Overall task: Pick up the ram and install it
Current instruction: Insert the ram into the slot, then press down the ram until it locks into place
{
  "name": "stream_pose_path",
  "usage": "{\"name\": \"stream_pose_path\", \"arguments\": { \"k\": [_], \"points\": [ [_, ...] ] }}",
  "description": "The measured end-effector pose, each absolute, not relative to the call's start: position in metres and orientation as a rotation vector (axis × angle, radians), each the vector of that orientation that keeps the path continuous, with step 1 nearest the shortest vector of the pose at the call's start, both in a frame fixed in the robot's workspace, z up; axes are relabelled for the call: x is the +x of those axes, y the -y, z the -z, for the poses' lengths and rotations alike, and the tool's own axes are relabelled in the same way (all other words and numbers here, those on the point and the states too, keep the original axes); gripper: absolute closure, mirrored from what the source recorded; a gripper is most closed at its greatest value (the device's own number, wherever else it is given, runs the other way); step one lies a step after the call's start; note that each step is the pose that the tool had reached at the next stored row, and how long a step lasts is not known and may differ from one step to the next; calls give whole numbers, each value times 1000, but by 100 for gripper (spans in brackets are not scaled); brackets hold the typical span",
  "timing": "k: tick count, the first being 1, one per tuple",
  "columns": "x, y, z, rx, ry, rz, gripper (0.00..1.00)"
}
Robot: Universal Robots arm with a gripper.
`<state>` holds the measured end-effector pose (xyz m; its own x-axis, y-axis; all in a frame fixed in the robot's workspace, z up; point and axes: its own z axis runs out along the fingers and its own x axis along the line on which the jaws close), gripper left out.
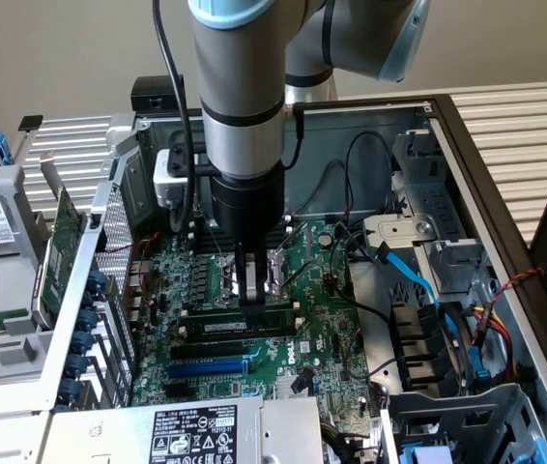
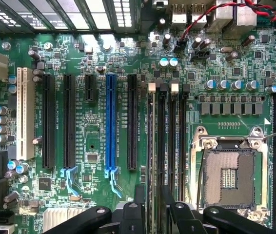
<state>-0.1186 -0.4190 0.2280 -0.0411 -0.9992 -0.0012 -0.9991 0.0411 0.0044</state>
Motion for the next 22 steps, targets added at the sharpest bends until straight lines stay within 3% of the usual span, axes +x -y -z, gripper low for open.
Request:
{"name": "stream_pose_path", "arguments": {
  "k": [22],
  "points": [
    [-123, 420, -243, 2191, 2283, 48, 73]
  ]
}}
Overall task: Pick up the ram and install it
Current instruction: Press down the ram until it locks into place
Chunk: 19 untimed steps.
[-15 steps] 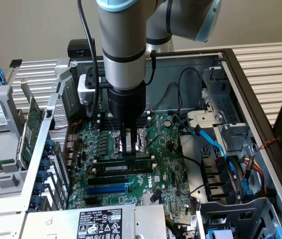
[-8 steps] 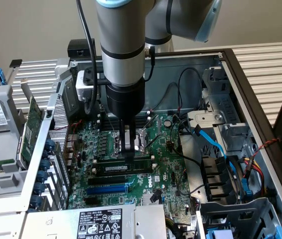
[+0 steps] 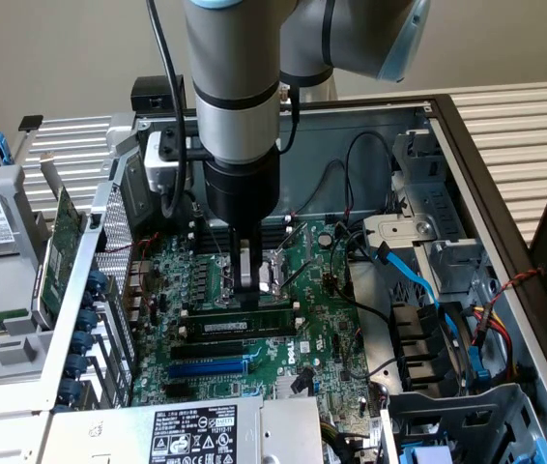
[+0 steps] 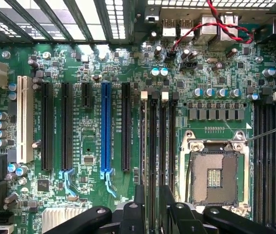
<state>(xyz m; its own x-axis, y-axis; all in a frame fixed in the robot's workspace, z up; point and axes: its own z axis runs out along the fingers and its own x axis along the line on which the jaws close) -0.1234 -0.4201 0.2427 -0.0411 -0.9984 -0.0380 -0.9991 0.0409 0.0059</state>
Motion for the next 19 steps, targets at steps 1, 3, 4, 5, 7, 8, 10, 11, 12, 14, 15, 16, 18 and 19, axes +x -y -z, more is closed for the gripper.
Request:
{"name": "stream_pose_path", "arguments": {
  "k": [1, 3, 4, 5, 7, 8, 10, 11, 12, 14, 15, 16, 18, 19],
  "points": [
    [-124, 420, -243, -2159, -2249, -48, 73],
    [-125, 420, -244, -2159, -2250, -48, 73],
    [-127, 420, -244, -2160, -2249, -48, 73],
    [-128, 420, -244, -2159, -2249, -48, 73],
    [-131, 420, -244, -2159, -2249, -48, 73],
    [-132, 420, -244, -2159, -2249, -48, 73],
    [-133, 420, -244, -2159, -2249, -48, 82],
    [-134, 420, -243, -2159, -2249, -48, 82],
    [-134, 420, -243, -2159, -2249, -48, 89],
    [-134, 421, -242, -2160, -2249, -48, 89],
    [-134, 420, -242, -2160, -2250, -47, 89],
    [-134, 420, -241, -2160, -2250, -46, 89],
    [-134, 420, -240, -2160, -2250, -46, 89],
    [-134, 420, -239, -2161, -2251, -45, 89]
  ]
}}
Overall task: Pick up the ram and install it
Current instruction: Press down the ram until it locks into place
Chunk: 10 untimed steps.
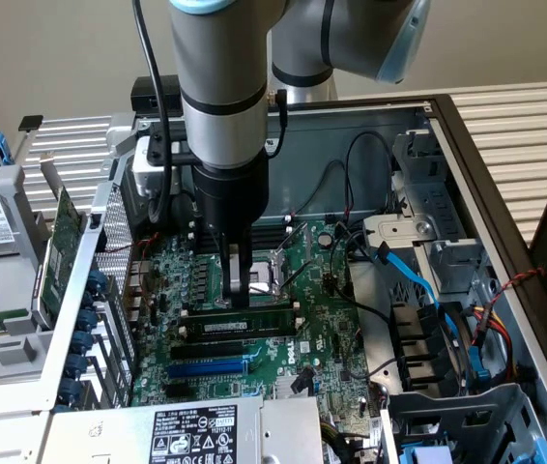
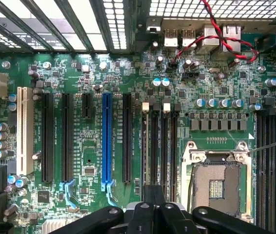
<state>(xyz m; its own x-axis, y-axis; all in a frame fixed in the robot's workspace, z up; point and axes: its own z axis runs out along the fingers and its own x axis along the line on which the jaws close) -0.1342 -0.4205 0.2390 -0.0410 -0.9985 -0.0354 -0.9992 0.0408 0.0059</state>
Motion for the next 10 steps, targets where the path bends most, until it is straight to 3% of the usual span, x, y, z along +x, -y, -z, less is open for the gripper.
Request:
{"name": "stream_pose_path", "arguments": {
  "k": [10],
  "points": [
    [-134, 421, -236, -2166, -2257, -32, 89]
  ]
}}
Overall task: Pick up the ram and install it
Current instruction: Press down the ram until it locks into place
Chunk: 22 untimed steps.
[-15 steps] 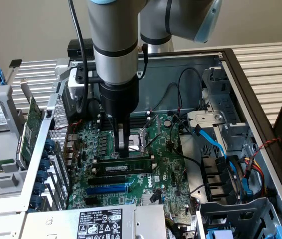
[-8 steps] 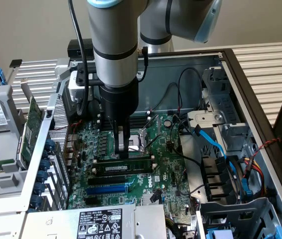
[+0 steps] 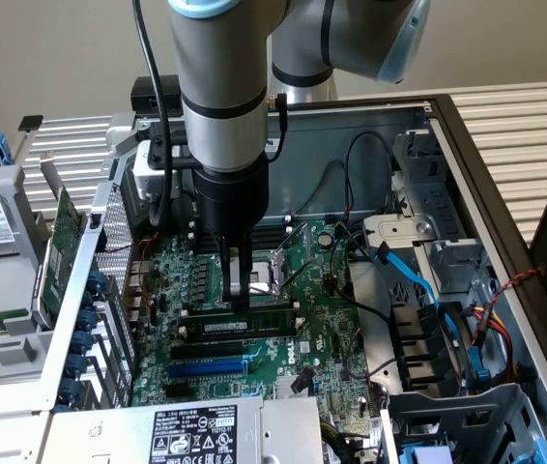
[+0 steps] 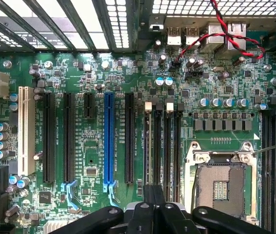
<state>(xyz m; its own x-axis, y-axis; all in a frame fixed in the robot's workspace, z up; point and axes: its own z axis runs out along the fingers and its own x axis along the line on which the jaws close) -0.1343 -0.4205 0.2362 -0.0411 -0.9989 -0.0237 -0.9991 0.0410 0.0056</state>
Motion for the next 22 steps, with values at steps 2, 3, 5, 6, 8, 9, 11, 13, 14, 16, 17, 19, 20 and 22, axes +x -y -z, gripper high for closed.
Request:
{"name": "stream_pose_path", "arguments": {
  "k": [2, 3, 5, 6, 8, 9, 11, 13, 14, 16, 17, 19, 20, 22],
  "points": [
    [-134, 420, -236, -2166, -2257, -32, 89],
    [-134, 420, -235, -2166, -2257, -32, 89],
    [-134, 420, -235, -2166, -2257, -32, 89],
    [-134, 420, -234, -2166, -2257, -32, 89],
    [-134, 420, -234, -2166, -2257, -32, 89],
    [-134, 420, -234, -2166, -2257, -32, 89],
    [-134, 420, -233, -2166, -2257, -32, 89],
    [-134, 420, -232, -2166, -2257, -32, 89],
    [-134, 420, -232, -2166, -2257, -32, 89],
    [-134, 420, -231, -2166, -2257, -32, 89],
    [-134, 420, -231, -2166, -2257, -32, 89],
    [-134, 421, -231, -2166, -2257, -32, 89],
    [-134, 421, -230, -2166, -2257, -32, 89],
    [-134, 421, -230, -2166, -2257, -32, 89]
  ]
}}
